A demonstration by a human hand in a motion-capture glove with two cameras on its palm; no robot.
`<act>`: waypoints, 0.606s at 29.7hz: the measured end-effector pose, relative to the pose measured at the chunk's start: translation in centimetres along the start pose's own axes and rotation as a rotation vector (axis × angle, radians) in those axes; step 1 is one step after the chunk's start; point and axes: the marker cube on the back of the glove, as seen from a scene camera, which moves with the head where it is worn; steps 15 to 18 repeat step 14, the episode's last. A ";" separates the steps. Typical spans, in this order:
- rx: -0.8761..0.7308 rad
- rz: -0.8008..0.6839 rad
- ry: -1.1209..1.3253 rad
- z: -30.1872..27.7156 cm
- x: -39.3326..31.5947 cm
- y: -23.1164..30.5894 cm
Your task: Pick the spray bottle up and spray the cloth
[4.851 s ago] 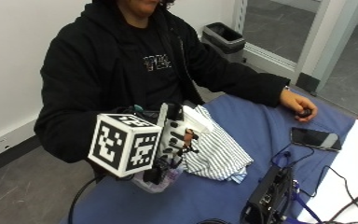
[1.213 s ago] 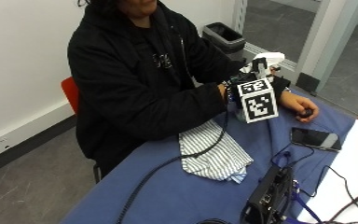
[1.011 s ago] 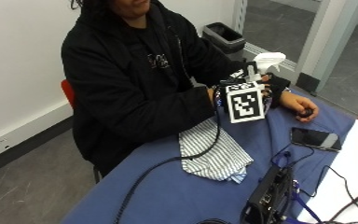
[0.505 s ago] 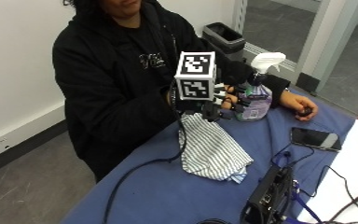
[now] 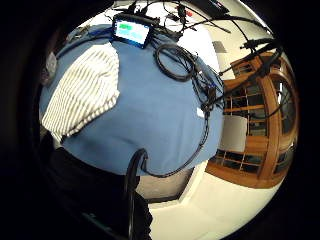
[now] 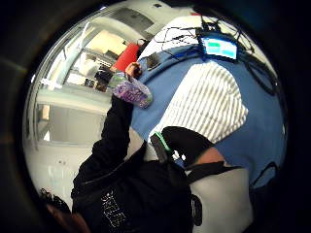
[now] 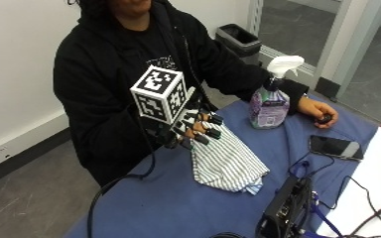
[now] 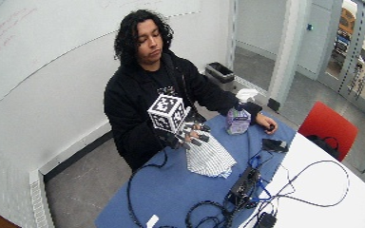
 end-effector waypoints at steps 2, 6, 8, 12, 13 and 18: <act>0.011 0.037 -0.017 0.5 -0.1 -0.5; 0.001 0.062 -0.028 0.8 0.8 -0.1; -0.023 0.048 -0.021 0.7 1.9 1.1; -0.033 0.047 -0.024 0.7 2.5 1.4; -0.035 0.048 -0.026 0.7 2.5 1.4; -0.036 0.049 -0.027 0.7 2.5 1.4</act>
